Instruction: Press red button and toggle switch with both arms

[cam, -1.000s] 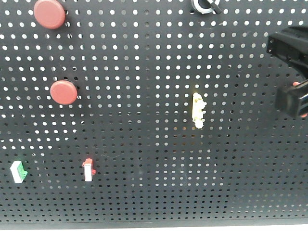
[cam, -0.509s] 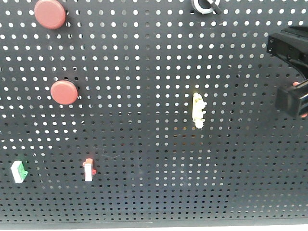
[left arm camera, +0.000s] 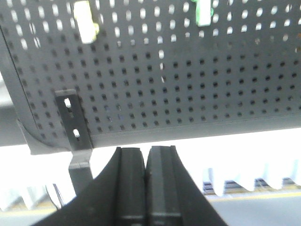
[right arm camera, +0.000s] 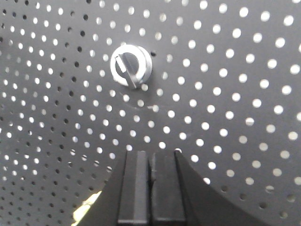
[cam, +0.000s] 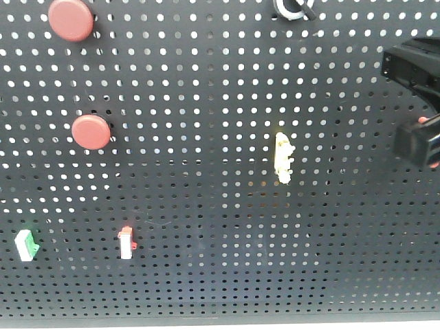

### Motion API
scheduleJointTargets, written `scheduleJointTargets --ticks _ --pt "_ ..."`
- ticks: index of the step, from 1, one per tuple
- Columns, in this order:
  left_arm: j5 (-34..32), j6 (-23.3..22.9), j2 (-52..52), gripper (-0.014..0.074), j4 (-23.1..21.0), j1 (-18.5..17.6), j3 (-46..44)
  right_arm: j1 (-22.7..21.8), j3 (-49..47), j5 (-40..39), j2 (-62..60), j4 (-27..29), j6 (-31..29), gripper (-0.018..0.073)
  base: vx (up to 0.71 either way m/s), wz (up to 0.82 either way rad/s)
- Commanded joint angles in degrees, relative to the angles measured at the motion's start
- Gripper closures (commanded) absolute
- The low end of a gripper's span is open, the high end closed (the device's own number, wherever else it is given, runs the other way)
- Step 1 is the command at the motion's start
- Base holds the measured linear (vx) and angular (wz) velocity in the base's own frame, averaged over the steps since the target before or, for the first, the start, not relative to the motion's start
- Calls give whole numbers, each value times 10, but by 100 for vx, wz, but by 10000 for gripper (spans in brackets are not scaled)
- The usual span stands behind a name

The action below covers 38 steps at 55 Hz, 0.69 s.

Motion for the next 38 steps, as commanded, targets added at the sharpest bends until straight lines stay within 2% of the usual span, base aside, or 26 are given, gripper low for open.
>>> scheduleJointTargets --ticks 1,31,38 --pt "-36 -7 -1 594 -3 -1 3 -2 -17 -41 -4 -12 0 557 0 0" --pt "-36 -7 -1 594 -3 -1 3 -2 -17 -37 -4 -11 0 557 0 0" --pt "-36 -7 -1 594 -3 -1 3 -7 -7 -32 -15 31 -8 557 0 0"
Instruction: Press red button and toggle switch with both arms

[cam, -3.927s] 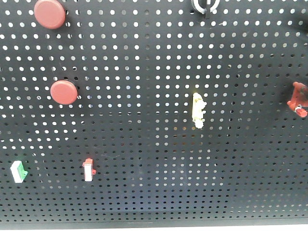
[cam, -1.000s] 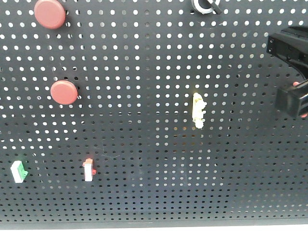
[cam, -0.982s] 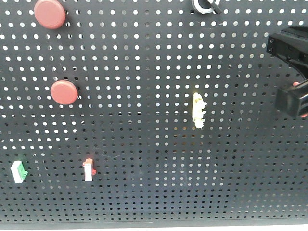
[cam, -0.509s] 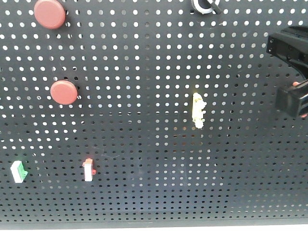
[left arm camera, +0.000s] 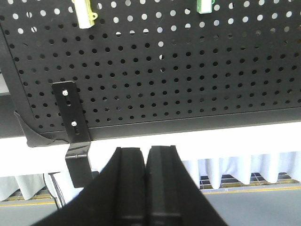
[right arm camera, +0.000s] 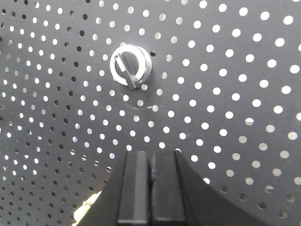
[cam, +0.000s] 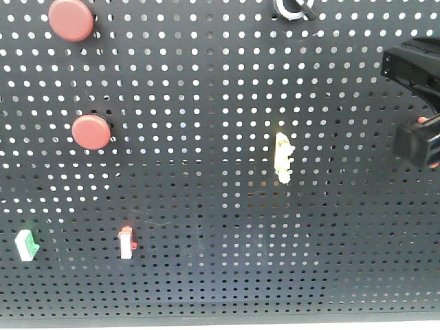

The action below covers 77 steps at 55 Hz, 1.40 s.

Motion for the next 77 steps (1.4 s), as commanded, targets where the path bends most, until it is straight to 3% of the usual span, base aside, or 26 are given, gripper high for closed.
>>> scheduleJointTargets --ticks 1,9,19,25,42,45,50,77 --pt "-43 -5 -1 594 -3 -1 3 -11 -1 -36 -19 29 -14 557 0 0" --pt "-42 -5 -1 594 -3 -1 3 -99 138 -80 -111 109 -60 557 0 0" --pt "-42 -5 -1 594 -3 -1 3 -259 363 -118 -272 150 -61 557 0 0" --pt "-42 -5 -1 594 -3 -1 3 -307 475 -117 -368 150 -61 557 0 0" --pt "-42 -5 0 594 -3 -1 3 -309 716 -146 -560 160 -61 557 0 0" --pt "-41 -5 -2 594 -3 -1 3 -309 707 -89 -556 163 -59 557 0 0" --pt "-41 -5 -2 594 -3 -1 2 -309 710 -67 -560 173 -59 557 0 1" --pt "-41 -5 -3 594 -3 -1 2 -309 709 -62 -558 175 -61 557 0 0"
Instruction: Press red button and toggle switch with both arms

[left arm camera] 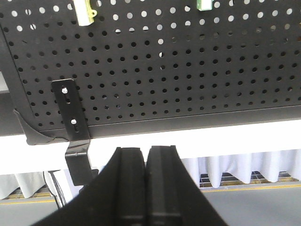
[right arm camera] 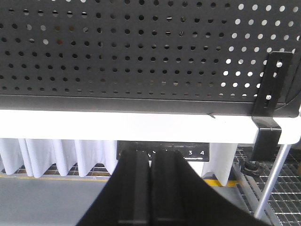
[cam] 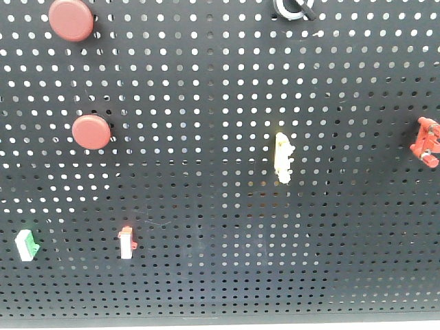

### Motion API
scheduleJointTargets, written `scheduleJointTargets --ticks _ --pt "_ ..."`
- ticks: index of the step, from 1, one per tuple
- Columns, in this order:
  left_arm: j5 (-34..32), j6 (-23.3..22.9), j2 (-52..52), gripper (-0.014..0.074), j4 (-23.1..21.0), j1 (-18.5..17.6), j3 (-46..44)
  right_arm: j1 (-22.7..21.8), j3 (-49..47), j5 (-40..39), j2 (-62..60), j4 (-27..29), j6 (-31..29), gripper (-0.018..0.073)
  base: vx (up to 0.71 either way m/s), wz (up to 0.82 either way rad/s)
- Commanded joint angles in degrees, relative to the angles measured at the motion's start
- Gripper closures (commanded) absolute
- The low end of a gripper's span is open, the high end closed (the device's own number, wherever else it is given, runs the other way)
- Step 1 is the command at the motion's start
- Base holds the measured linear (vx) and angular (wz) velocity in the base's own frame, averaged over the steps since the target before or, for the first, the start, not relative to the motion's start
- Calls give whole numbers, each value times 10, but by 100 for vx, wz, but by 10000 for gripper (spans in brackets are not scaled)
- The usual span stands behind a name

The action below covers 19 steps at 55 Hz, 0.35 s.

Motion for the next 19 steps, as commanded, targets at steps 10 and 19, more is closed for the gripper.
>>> scheduleJointTargets --ticks 10,19 --pt "-45 -5 -3 594 -3 -1 2 -3 3 -44 -9 -2 -4 557 0 0" --pt "-45 -5 -3 594 -3 -1 2 -3 3 -44 -9 -2 -4 557 0 0"
